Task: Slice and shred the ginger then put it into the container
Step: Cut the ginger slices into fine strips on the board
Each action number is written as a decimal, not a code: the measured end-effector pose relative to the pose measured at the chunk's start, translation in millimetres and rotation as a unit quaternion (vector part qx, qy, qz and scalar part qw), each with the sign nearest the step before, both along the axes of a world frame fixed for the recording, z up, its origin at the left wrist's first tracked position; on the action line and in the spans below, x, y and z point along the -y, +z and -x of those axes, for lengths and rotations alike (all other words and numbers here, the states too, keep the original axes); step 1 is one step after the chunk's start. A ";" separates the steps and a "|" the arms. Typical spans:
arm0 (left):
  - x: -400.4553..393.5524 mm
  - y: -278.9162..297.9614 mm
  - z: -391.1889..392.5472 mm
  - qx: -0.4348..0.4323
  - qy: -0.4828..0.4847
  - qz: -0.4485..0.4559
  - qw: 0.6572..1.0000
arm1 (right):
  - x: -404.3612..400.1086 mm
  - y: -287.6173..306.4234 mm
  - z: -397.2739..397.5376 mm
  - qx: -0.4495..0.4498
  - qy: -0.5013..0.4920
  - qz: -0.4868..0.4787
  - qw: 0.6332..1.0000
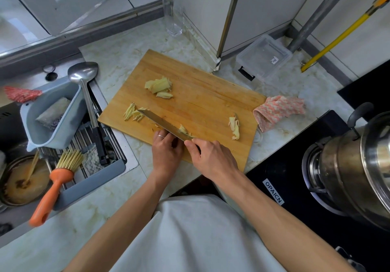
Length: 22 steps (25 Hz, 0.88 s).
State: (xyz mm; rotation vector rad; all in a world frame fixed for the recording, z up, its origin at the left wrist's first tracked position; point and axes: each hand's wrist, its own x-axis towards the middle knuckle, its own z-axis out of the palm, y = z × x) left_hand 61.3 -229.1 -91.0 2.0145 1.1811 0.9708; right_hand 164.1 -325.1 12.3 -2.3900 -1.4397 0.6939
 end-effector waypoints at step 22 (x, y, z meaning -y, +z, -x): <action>1.6 4.6 1.1 0.002 -0.005 0.001 1.000 | 4.4 2.2 2.4 -0.010 0.001 0.004 1.000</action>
